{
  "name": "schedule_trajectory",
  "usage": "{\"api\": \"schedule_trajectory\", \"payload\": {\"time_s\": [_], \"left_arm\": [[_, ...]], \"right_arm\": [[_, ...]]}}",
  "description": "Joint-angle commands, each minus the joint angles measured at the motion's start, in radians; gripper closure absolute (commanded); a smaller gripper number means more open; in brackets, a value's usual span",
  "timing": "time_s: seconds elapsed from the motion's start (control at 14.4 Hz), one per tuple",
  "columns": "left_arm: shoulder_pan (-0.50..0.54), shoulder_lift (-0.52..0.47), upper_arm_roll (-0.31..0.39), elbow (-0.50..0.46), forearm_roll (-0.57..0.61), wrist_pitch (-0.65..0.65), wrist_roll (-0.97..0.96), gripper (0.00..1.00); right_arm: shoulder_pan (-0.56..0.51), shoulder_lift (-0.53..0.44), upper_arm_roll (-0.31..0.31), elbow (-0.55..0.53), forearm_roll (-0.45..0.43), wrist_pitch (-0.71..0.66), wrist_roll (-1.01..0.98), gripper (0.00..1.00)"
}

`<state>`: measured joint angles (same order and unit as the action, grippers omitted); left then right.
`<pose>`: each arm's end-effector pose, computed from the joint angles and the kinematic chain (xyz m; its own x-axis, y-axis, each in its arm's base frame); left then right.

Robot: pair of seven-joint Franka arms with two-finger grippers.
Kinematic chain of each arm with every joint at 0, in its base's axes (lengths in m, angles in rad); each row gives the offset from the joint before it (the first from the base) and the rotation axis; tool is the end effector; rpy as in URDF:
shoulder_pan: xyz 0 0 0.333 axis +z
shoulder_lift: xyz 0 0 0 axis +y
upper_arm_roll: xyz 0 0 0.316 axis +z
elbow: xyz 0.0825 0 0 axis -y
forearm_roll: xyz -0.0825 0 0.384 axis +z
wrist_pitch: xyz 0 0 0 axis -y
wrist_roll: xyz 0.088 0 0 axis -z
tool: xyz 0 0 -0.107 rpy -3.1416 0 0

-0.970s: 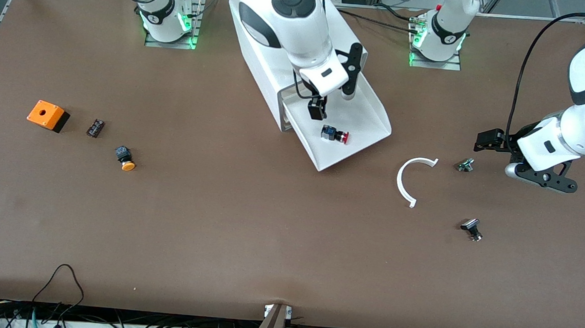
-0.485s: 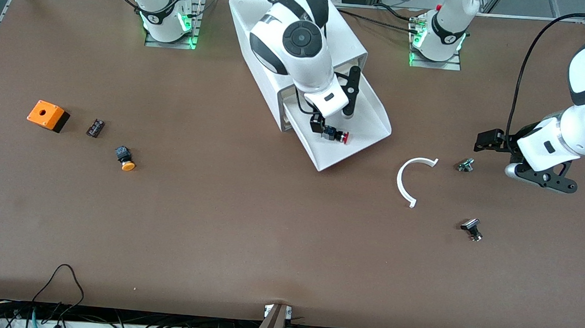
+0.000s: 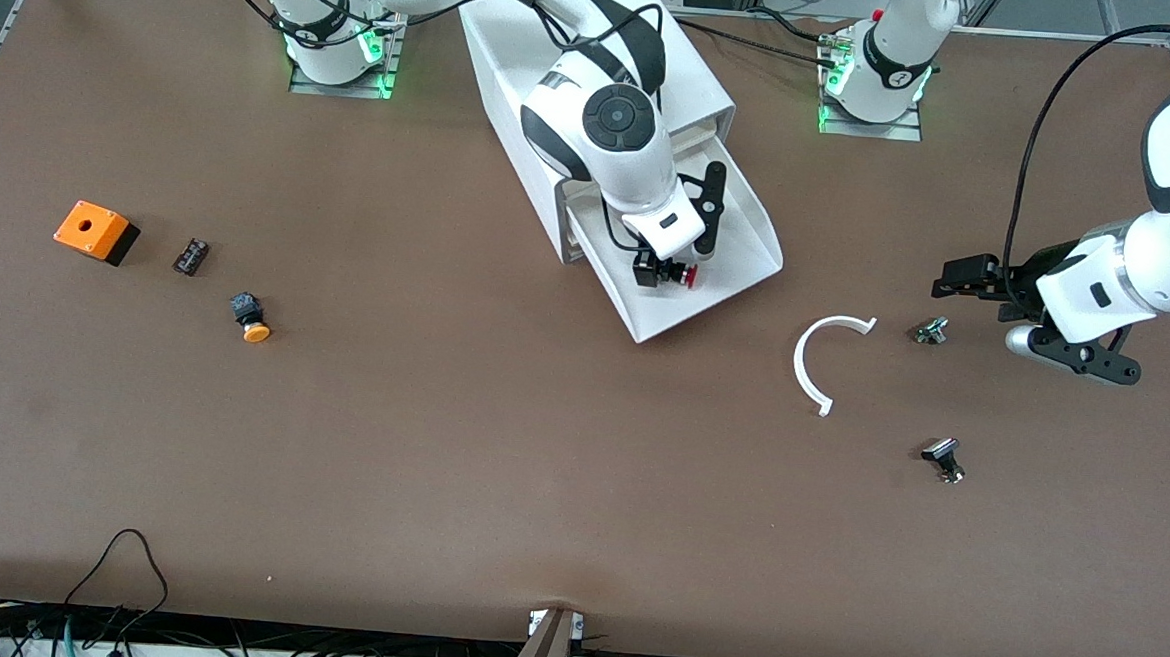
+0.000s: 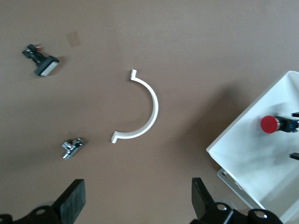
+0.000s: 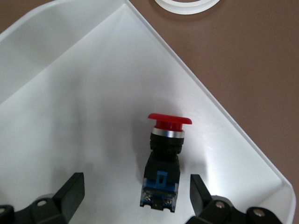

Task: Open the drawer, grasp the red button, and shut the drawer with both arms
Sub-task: 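Lower the right gripper and grasp the red push button, then lift the red button out with the right gripper while the left gripper approaches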

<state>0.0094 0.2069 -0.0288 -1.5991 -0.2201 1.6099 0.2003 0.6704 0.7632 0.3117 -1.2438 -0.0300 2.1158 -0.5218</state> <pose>0.6038 -0.0330 0.4966 0.9675 -0.2049 -0.1484 -0.1632 -0.9537 0.2527 0.4750 0.5934 0.3384 0.1563 0.9656 0.2076 0.9858 -0.1393 -0.0941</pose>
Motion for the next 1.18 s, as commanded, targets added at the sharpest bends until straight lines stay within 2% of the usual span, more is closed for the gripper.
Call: {"api": "schedule_trajectory", "payload": {"time_s": [0.0,0.14,0.21,0.35,0.42,0.55,0.76,1.11], "left_arm": [[0.014,0.005,0.001,0.004,-0.056,-0.022,0.004,0.0],[0.026,0.012,0.001,0.002,-0.099,-0.036,0.004,0.0],[0.026,0.012,0.001,0.002,-0.108,-0.038,0.002,0.0],[0.029,0.014,0.003,0.002,-0.108,-0.038,0.004,0.0],[0.032,0.014,0.003,0.002,-0.108,-0.038,0.002,0.0],[0.032,0.014,0.004,0.004,-0.107,-0.038,0.001,0.0],[0.034,0.015,0.004,0.005,-0.105,-0.038,0.001,0.0],[0.034,0.019,0.006,0.008,-0.102,-0.038,0.001,0.0]], "right_arm": [[0.012,0.033,-0.019,0.035,-0.011,0.021,-0.015,0.0],[0.015,0.047,-0.02,0.035,-0.011,0.036,-0.011,0.01],[0.015,0.051,-0.02,0.035,-0.011,0.036,-0.012,0.06],[0.018,0.051,-0.02,0.032,-0.031,0.036,-0.017,0.34],[0.02,0.051,-0.02,0.032,-0.071,0.036,-0.021,0.46],[0.021,0.048,-0.019,0.035,-0.084,0.035,-0.017,0.62],[0.014,0.028,-0.019,0.043,-0.084,0.006,-0.023,0.69],[0.0,-0.07,0.01,0.136,-0.076,-0.232,-0.05,0.71]]}}
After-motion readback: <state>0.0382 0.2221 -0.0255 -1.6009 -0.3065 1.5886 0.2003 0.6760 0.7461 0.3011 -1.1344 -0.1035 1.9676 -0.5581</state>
